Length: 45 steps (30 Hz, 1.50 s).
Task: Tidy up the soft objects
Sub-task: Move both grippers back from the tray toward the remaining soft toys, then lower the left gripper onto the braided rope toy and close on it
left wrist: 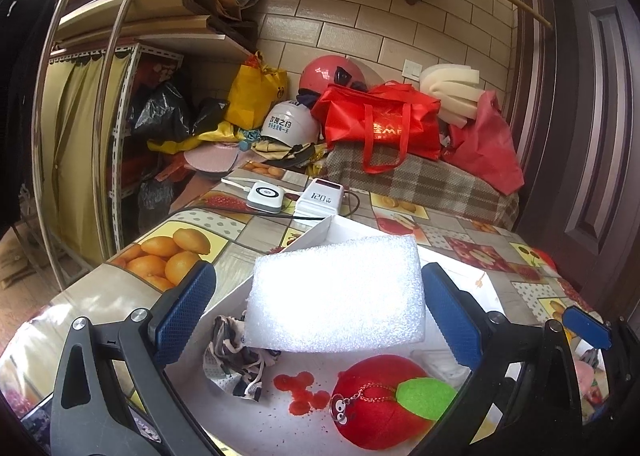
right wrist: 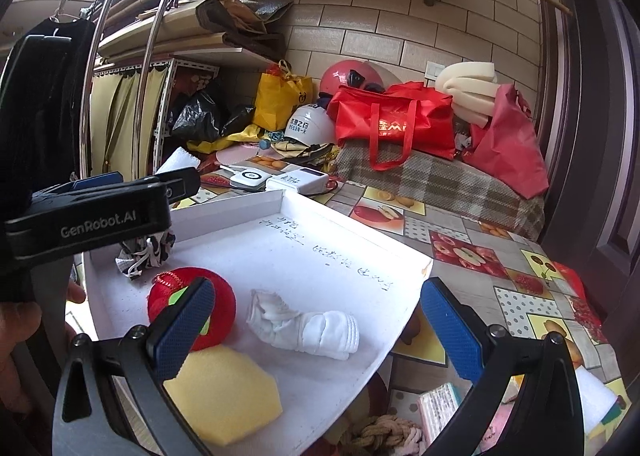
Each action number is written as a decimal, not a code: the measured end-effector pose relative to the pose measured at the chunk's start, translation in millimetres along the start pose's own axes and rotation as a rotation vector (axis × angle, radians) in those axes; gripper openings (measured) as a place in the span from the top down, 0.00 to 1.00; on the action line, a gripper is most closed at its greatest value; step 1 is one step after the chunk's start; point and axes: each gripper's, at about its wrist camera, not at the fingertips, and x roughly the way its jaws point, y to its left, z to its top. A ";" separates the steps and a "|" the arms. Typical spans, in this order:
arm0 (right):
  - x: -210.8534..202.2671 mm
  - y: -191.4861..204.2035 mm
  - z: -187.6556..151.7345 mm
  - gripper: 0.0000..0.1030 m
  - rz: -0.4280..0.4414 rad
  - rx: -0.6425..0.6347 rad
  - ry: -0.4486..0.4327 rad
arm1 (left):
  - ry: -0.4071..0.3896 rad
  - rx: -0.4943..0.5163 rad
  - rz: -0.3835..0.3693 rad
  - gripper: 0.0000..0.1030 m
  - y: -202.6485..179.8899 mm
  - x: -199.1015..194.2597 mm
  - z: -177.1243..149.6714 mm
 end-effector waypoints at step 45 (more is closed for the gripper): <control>-88.8 -213.3 -84.8 0.00 -0.229 0.518 0.035 | 0.557 0.558 -0.429 0.01 -227.8 9.1 -103.7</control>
